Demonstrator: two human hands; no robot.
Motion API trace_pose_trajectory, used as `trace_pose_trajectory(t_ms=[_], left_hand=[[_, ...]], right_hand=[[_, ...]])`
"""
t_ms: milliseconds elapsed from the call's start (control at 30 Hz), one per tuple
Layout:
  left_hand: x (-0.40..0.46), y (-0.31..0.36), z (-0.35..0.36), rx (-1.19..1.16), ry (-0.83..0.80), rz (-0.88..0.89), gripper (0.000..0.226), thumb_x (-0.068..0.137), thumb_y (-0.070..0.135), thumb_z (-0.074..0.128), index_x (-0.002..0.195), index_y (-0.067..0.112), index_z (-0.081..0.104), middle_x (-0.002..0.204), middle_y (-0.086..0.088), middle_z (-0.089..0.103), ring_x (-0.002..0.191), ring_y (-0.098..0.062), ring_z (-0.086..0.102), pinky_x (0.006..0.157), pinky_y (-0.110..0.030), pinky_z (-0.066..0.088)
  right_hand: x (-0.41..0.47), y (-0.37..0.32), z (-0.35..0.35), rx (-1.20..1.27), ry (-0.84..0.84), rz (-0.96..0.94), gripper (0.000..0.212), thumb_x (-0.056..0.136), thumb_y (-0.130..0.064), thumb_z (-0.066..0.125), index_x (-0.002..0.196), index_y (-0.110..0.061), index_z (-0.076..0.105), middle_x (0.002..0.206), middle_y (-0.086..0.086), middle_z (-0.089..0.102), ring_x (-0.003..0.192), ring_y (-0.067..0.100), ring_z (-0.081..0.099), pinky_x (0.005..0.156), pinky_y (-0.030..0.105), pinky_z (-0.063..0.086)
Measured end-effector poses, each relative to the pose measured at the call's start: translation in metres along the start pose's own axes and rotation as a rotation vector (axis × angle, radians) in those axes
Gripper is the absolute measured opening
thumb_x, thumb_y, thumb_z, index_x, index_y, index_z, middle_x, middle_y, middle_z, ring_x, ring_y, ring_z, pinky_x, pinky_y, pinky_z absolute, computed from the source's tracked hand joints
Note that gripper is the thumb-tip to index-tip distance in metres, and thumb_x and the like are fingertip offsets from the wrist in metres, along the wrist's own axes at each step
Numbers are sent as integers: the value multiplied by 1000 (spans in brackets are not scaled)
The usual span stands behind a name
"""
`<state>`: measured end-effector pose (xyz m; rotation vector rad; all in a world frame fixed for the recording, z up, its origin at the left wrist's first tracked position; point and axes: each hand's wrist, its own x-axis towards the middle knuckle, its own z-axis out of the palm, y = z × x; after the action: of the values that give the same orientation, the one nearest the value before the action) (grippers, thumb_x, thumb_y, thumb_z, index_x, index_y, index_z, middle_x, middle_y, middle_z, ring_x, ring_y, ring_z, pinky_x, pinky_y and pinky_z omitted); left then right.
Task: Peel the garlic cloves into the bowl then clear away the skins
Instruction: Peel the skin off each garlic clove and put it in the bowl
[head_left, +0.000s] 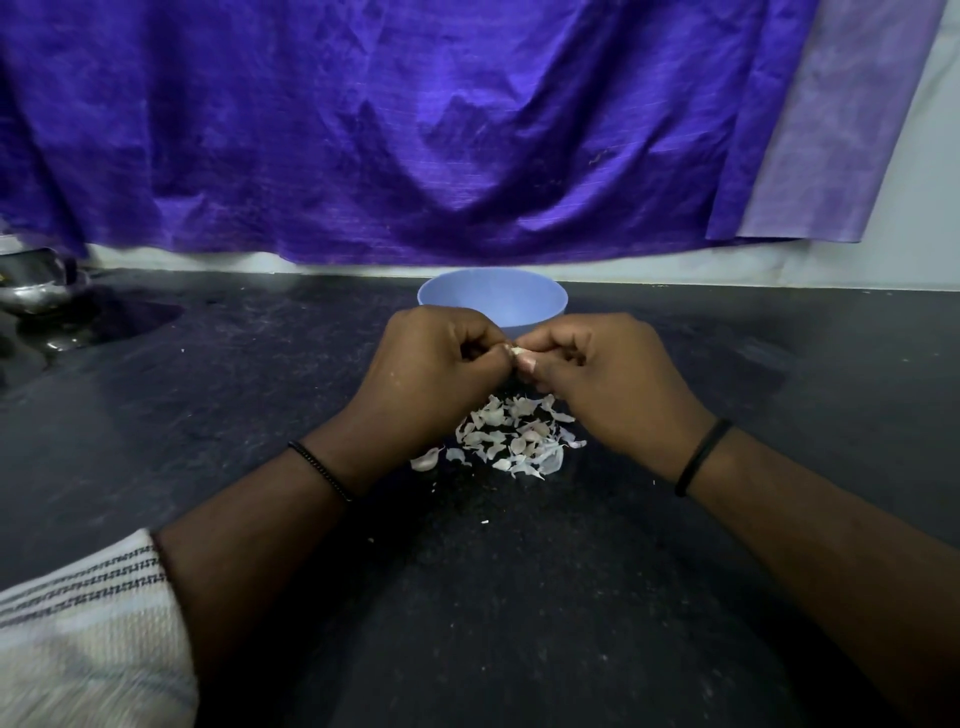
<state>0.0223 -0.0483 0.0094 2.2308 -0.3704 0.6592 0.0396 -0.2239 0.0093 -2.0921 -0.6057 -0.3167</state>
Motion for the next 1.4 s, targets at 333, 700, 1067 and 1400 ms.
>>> trace_pose_trajectory(t_ms=[333, 700, 1067, 1400], left_hand=[[-1, 4, 0, -216, 9, -128, 18, 82, 29, 73, 71, 15, 75, 52, -2, 65, 41, -9, 57, 44, -25, 47], [-3, 5, 0, -190, -11, -78, 15, 88, 14, 71, 73, 16, 75, 54, 9, 65, 46, -3, 56, 50, -22, 48], [-4, 6, 1, -151, -30, -39, 14, 88, 12, 71, 76, 18, 76, 59, 15, 67, 51, 1, 60, 53, -13, 46], [-2, 3, -1, -89, -27, -81, 10, 84, 19, 77, 74, 20, 76, 60, 15, 67, 53, 0, 58, 56, -19, 45]], right_hand=[[2, 3, 2, 260, 76, -64, 15, 93, -9, 66, 101, -16, 77, 81, -12, 74, 69, 1, 65, 63, 13, 48], [4, -1, 3, 637, -27, 176, 26, 103, -20, 50, 97, -20, 75, 86, -1, 61, 80, 10, 56, 71, 27, 45], [5, -5, 0, 864, -23, 321, 29, 104, -25, 46, 97, -18, 73, 80, -6, 59, 71, 8, 51, 66, 26, 41], [4, -1, 0, 684, -55, 254, 30, 103, -27, 48, 93, -24, 76, 83, -8, 62, 77, 9, 51, 68, 26, 40]])
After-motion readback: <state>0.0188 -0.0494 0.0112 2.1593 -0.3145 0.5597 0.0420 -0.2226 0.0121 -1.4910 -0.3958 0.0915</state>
